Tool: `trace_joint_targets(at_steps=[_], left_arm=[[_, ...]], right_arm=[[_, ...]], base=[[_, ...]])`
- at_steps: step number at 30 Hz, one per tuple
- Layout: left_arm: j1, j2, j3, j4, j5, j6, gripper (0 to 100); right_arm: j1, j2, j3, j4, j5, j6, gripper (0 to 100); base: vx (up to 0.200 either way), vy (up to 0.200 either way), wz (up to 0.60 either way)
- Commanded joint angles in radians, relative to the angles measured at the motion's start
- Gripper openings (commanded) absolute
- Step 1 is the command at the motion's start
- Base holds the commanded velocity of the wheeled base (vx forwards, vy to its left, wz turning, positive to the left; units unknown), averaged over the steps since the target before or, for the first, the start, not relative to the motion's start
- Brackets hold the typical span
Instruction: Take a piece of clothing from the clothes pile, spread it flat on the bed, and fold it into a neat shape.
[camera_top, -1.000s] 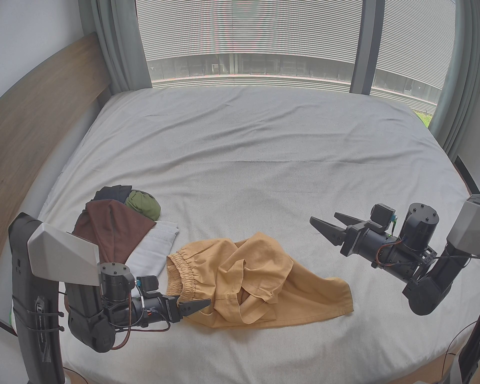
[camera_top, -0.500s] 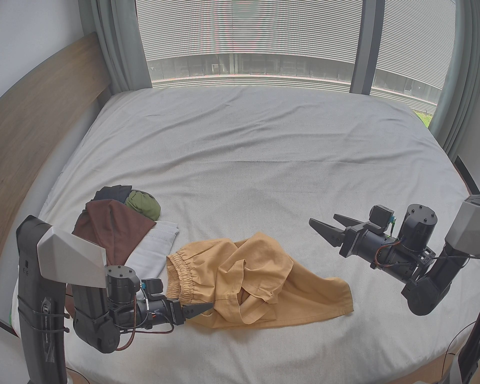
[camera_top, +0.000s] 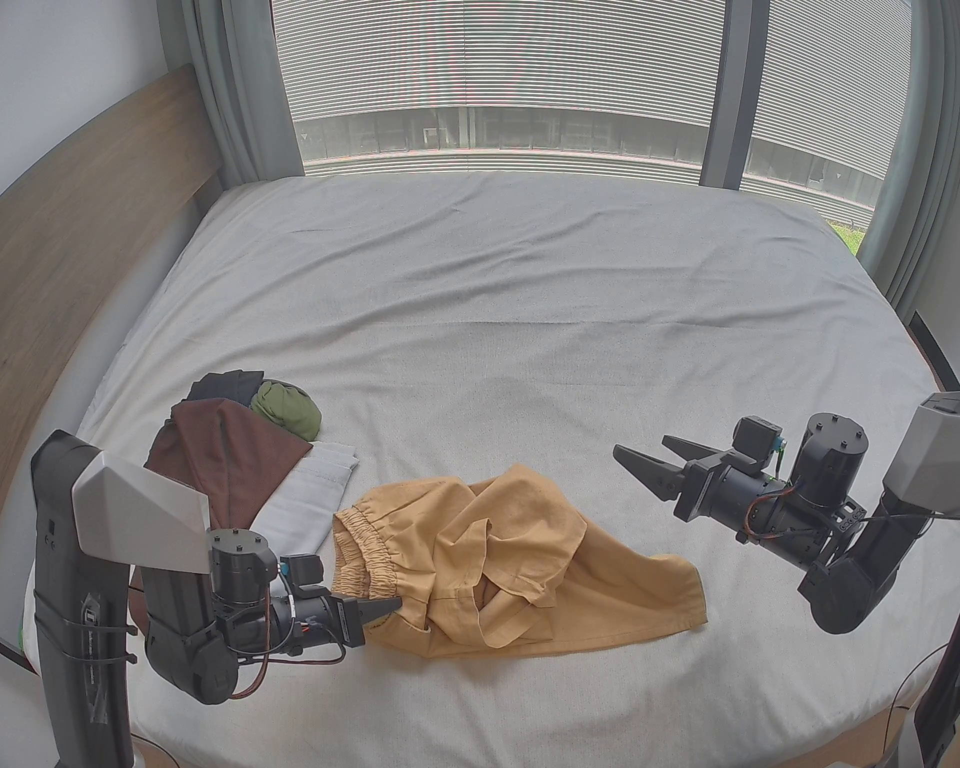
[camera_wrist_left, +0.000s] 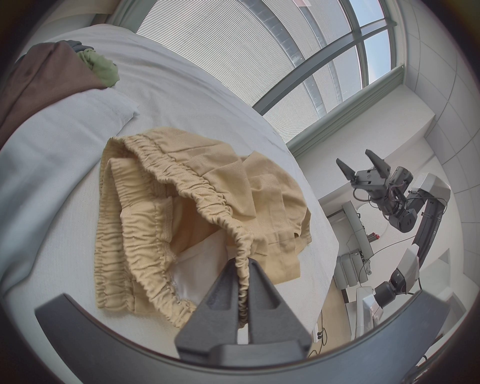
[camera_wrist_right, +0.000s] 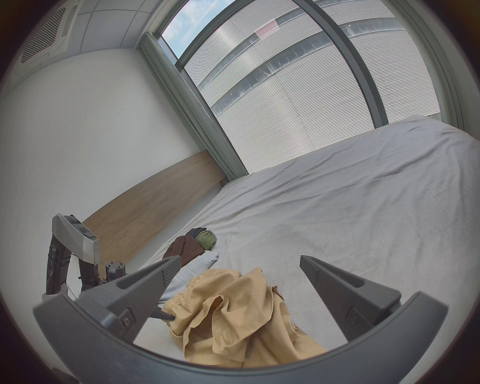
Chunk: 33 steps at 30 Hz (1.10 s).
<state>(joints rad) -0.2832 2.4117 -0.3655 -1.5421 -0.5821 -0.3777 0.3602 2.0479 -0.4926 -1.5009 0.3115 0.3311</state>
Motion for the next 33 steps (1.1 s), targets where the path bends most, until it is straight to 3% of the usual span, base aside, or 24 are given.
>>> trace_joint_targets(at_steps=[1, 9, 12, 23, 33], left_arm=[[0.002, -0.049, -0.019, -0.001, -0.001, -0.015, 0], [0.009, -0.189, -0.039, -0.004, 0.019, -0.152, 0], [0.039, -0.200, -0.046, -0.004, 0.018, -0.153, 0], [0.042, -0.197, -0.055, -0.004, 0.018, -0.156, 0], [0.041, -0.190, -0.053, -0.004, 0.018, -0.156, 0]], right_arm=[[0.014, 0.009, 0.012, 0.001, 0.006, 0.000, 100], [0.126, 0.034, 0.019, 0.004, 0.008, 0.042, 100], [0.171, 0.037, 0.017, 0.016, 0.008, 0.085, 100], [0.220, 0.150, -0.046, 0.099, 0.021, 0.111, 100], [0.279, 0.241, -0.198, 0.185, 0.020, 0.220, 100]], base=[[0.000, 0.000, 0.00], [0.000, 0.000, 0.00], [0.000, 0.000, 0.00], [0.000, 0.000, 0.00], [0.000, 0.000, 0.00]])
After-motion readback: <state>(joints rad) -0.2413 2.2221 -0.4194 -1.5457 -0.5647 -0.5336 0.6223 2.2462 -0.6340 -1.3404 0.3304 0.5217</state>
